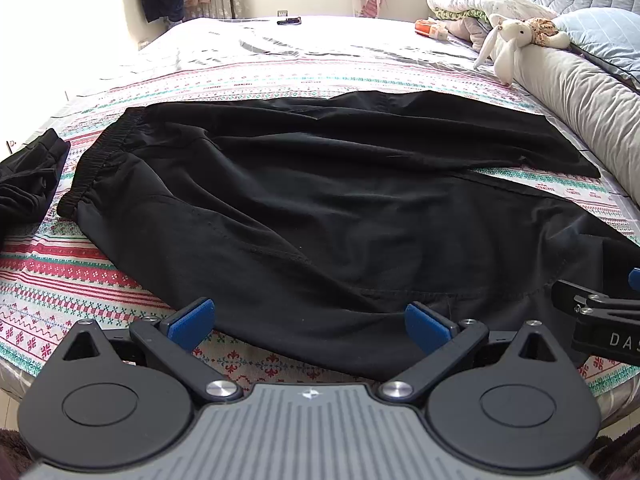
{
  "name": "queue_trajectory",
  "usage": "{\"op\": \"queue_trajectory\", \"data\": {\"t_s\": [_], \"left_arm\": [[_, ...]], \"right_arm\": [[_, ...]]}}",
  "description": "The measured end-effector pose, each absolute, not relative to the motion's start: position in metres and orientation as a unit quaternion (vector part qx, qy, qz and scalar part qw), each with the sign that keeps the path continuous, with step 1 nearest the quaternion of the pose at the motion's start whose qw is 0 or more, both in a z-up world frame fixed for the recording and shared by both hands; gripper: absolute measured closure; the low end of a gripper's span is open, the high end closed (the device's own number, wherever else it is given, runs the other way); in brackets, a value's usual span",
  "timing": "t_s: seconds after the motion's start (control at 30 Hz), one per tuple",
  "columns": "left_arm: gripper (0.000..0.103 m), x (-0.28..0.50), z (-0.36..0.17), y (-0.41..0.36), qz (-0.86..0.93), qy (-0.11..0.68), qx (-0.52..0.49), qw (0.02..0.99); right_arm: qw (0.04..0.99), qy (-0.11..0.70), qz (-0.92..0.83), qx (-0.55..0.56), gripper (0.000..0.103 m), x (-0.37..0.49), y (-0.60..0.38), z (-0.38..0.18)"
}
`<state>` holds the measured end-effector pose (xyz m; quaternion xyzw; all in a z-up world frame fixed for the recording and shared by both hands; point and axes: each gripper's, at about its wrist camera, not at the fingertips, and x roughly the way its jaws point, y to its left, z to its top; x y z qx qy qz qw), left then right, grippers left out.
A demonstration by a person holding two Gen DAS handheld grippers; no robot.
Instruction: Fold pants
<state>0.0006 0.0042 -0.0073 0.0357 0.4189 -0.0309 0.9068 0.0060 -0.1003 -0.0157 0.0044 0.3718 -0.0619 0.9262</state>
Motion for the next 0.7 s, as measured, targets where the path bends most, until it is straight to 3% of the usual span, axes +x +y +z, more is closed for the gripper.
{"op": "queue_trajectory", "data": {"t_s": [0.7], "left_arm": [[0.000,0.0029,-0.0098,0.0067,-0.026,0.423,0.031,0.905]], "right_arm": [[0.923,0.379,-0.062,0.002,0.000,0.0083,-0.1004,-0.0178]]}}
